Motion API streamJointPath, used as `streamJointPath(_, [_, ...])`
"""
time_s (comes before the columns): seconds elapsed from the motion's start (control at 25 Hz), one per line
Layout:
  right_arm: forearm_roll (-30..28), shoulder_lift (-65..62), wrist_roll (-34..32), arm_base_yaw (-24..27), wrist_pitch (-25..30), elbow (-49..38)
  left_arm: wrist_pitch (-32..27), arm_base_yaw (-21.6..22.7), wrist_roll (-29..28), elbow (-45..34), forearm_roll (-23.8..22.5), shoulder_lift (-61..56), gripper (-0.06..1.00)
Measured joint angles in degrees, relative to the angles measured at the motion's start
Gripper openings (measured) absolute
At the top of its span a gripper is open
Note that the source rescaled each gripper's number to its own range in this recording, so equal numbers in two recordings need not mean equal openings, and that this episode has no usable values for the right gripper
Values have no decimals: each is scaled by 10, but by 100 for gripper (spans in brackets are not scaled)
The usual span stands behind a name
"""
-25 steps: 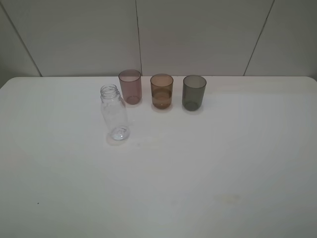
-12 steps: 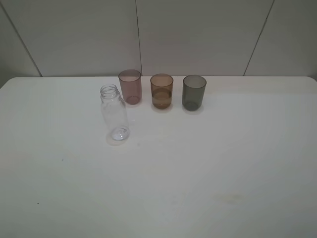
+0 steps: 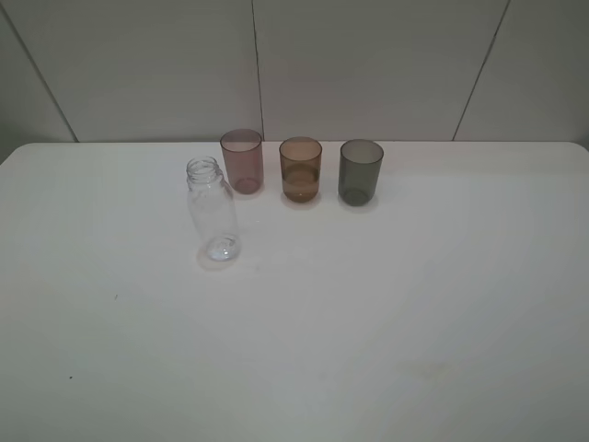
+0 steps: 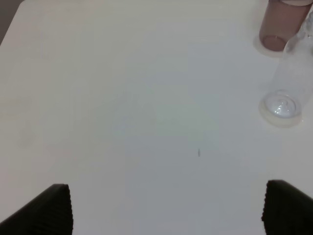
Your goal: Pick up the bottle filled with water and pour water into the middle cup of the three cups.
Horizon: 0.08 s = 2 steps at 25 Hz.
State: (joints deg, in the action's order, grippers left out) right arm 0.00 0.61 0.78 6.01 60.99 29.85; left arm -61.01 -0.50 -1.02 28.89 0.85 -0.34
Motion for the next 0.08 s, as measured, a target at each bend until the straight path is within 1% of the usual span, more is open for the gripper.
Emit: streamJointPath(0.08, [0,0,0,0,0,0,0,0,0,0,0,0,100])
